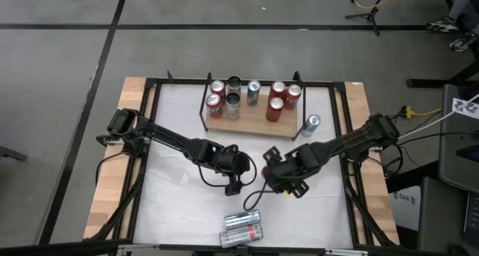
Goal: Place canned beverage on shelf
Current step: Put the red-white soda can on the shelf aligned with the red-black soda cans
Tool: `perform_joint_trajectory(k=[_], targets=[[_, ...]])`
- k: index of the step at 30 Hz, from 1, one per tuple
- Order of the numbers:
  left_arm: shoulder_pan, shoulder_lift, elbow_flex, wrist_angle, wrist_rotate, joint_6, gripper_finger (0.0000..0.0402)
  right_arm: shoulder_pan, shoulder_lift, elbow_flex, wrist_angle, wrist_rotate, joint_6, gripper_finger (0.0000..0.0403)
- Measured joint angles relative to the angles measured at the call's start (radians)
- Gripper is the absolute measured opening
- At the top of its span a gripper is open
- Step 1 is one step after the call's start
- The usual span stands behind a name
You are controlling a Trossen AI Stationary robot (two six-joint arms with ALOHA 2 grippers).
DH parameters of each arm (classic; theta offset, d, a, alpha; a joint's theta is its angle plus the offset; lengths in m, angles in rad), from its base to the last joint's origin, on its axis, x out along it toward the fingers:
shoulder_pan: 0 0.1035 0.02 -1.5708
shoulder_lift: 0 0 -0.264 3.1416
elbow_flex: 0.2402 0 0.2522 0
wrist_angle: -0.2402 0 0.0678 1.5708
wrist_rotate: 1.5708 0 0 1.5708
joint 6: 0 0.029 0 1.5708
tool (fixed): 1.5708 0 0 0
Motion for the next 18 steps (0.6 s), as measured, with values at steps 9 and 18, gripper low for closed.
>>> perform_joint_trajectory(k=[9,18], targets=[[-0.04,0.0,0.0,-0.006,0.0,0.0,0.0363,0.0,0.103,0.0,-0.029,-0.08,-0.056,0.0296],[-0.079,0.0,0.0,-0.005,0.0,0.0,0.0363,0.0,0.165,0.0,-0.025,-0.126,-0.057,0.0296]])
